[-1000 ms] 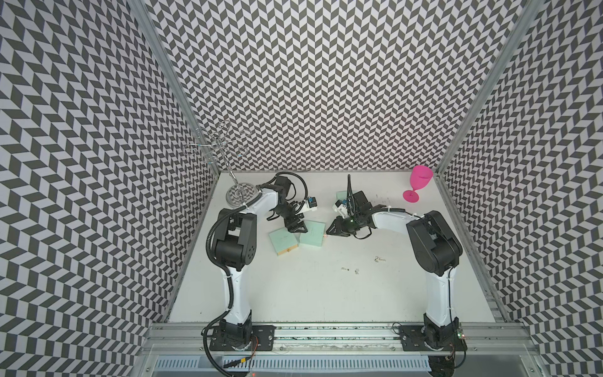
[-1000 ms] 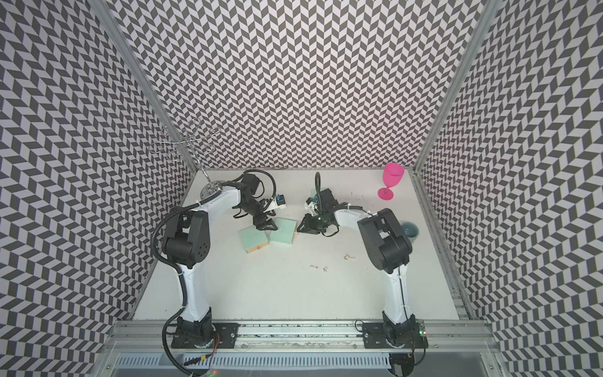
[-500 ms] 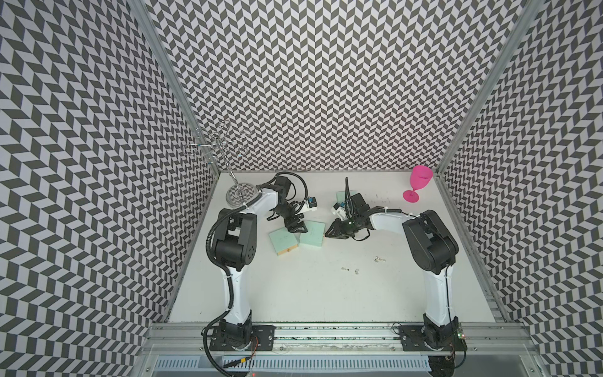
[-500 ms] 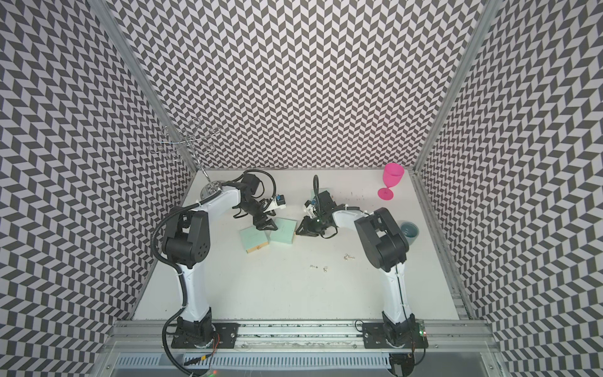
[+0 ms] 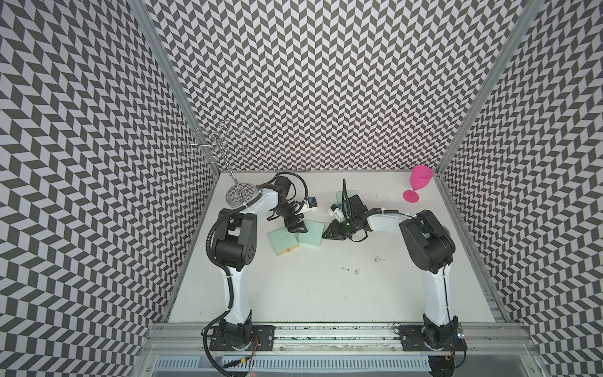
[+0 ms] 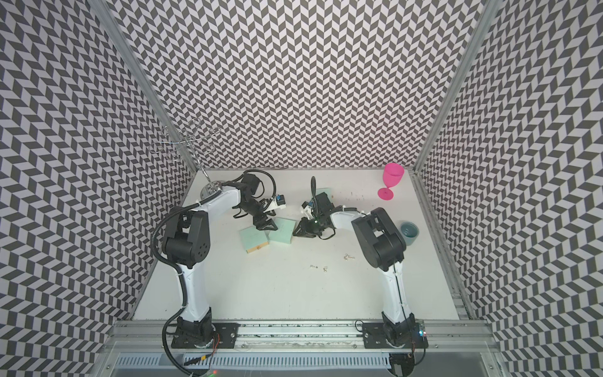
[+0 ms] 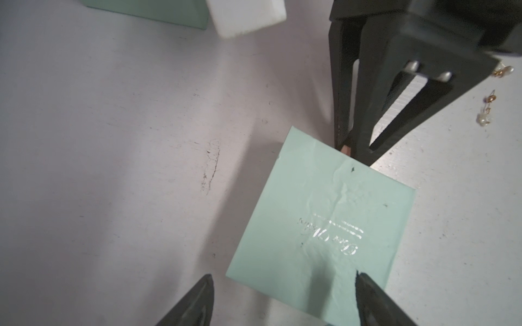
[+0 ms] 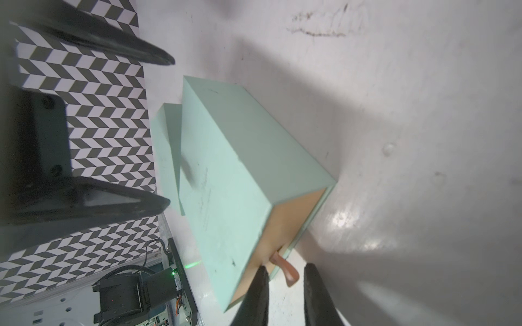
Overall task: Place the earrings into the drawer-style jewelry box
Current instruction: Open the drawer in the jewelry box.
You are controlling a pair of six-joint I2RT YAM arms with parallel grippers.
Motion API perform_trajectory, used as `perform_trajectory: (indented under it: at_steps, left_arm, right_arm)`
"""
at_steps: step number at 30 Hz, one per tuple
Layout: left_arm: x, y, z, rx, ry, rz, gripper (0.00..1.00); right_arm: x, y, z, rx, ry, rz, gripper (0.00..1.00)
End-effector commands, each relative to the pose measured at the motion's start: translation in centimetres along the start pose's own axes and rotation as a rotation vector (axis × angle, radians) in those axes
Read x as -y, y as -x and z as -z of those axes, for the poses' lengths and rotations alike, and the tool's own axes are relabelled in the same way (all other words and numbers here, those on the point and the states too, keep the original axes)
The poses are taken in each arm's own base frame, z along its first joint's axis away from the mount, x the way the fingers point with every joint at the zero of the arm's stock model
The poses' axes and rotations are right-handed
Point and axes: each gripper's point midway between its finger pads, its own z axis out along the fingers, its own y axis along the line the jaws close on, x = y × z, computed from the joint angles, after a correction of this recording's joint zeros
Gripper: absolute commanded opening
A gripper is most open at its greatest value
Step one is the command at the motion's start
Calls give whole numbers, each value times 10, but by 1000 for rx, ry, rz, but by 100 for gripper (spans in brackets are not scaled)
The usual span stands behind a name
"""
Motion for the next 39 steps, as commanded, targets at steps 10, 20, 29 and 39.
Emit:
perform_trajectory:
  at_steps: [10,20,29,39]
  left_arm:
    - [4,7,6,18,1,-29,79]
    - [4,-1,1,2,-5,-21,79]
    - [3,-6,-1,-4,-5,-12,79]
    - [-1,10,10,49,4,-1,79]
  right_arm:
    - [-5,4,-6,10,45,23,6]
    - [2,-5,4,7,-7,39,0]
    - [12,-12,19,12,-48,35,0]
    - [11,-14,25,5,-61,44,0]
